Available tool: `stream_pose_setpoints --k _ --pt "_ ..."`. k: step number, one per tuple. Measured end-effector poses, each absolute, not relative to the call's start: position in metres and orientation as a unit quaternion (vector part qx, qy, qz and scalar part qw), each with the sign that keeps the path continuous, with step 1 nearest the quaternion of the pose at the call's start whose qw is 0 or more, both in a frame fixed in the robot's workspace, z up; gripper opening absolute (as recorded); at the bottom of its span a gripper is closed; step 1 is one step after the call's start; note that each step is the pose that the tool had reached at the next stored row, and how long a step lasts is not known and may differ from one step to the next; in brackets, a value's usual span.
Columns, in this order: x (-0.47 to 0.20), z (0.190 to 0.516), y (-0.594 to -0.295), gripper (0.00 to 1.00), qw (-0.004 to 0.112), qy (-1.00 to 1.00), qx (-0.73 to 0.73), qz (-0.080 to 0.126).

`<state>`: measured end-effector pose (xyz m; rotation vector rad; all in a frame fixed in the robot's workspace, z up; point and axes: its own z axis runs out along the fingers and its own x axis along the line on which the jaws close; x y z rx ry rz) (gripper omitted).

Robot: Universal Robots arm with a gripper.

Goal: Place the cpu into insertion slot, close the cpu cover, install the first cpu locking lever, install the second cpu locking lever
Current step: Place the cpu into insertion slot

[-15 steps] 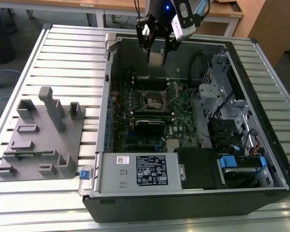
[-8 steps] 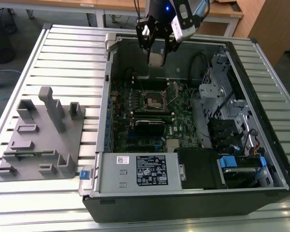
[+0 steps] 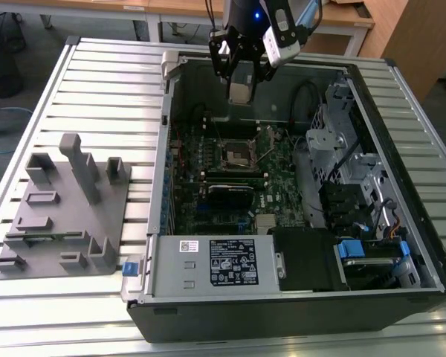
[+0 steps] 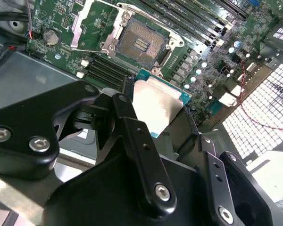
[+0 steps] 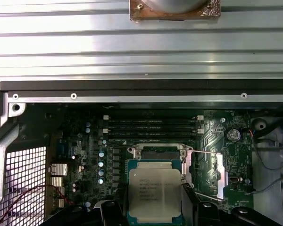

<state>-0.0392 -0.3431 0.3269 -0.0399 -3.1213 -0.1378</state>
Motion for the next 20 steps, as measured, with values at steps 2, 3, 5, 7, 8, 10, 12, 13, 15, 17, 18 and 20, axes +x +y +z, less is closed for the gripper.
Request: stream_pose_setpoints --k 2,3,5,7,8,10,12,13,15,17,18,20 --pt "-0.0392 0.3268 -0.3431 0.54 0.008 -0.999 -0.013 -0.044" --pt "-0.0392 0.3266 -0.3430 0.54 0.008 -0.999 -0.013 -0.044" --pt "-0.0392 0.3260 -0.3430 0.54 0.008 -0.999 -0.013 -0.044" --pt "-0.0392 0.3253 -0.3431 0.54 0.008 -0.999 -0.013 -0.044" --pt "-0.0392 0.3250 -0.3430 0.54 0.008 -0.999 -0.013 -0.044" --pt "-0.0392 0.3248 -0.3431 0.54 0.009 -0.999 -0.013 -0.044" --pt "-0.0392 0.3241 -0.3431 0.54 0.008 -0.999 -0.013 -0.044" --pt "-0.0392 0.3241 -0.3431 0.54 0.009 -0.999 -0.013 -0.044" --pt "-0.0392 0.3240 -0.3431 0.54 0.008 -0.999 -0.013 -0.044" --pt "-0.0392 0.3226 -0.3431 0.54 0.008 -0.999 -0.013 -0.044" --pt "-0.0392 0.3222 -0.3431 0.54 0.008 -0.999 -0.013 -0.044" --pt "-0.0392 0.3221 -0.3431 0.54 0.009 -0.999 -0.013 -0.044"
